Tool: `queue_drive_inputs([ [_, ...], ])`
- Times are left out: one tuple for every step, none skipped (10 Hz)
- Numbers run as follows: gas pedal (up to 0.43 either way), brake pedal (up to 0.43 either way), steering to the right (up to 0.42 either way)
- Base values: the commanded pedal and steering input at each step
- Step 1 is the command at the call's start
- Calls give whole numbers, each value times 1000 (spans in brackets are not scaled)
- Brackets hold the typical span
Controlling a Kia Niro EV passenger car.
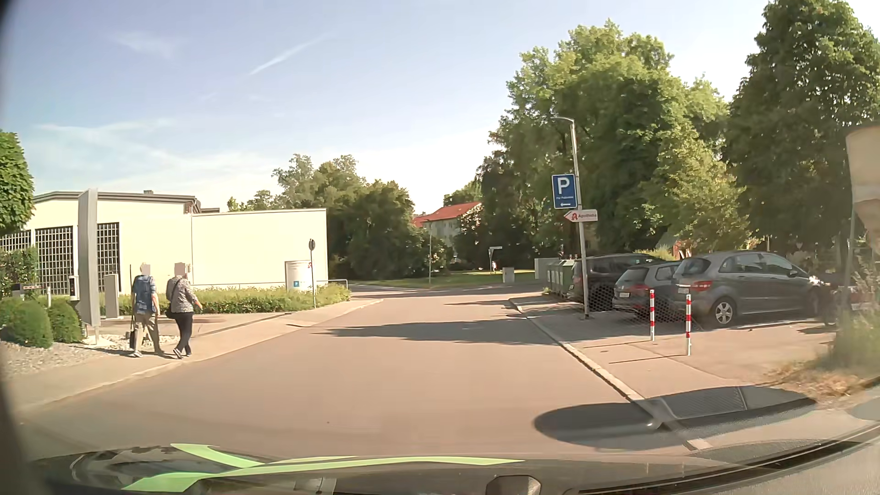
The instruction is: Follow the waypoints while adhering to traffic rules and regulations
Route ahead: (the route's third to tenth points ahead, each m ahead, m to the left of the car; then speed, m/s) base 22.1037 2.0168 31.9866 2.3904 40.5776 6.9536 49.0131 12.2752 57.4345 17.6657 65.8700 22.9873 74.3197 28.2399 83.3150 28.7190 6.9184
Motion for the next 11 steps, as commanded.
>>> queue_drive_inputs([
  [0,55,-2],
  [0,61,-2],
  [0,67,-1],
  [0,67,-2],
  [0,67,-4],
  [0,73,-5],
  [0,79,-5],
  [0,104,-6],
  [0,122,-7],
  [0,140,-8],
  [0,152,-9],
])
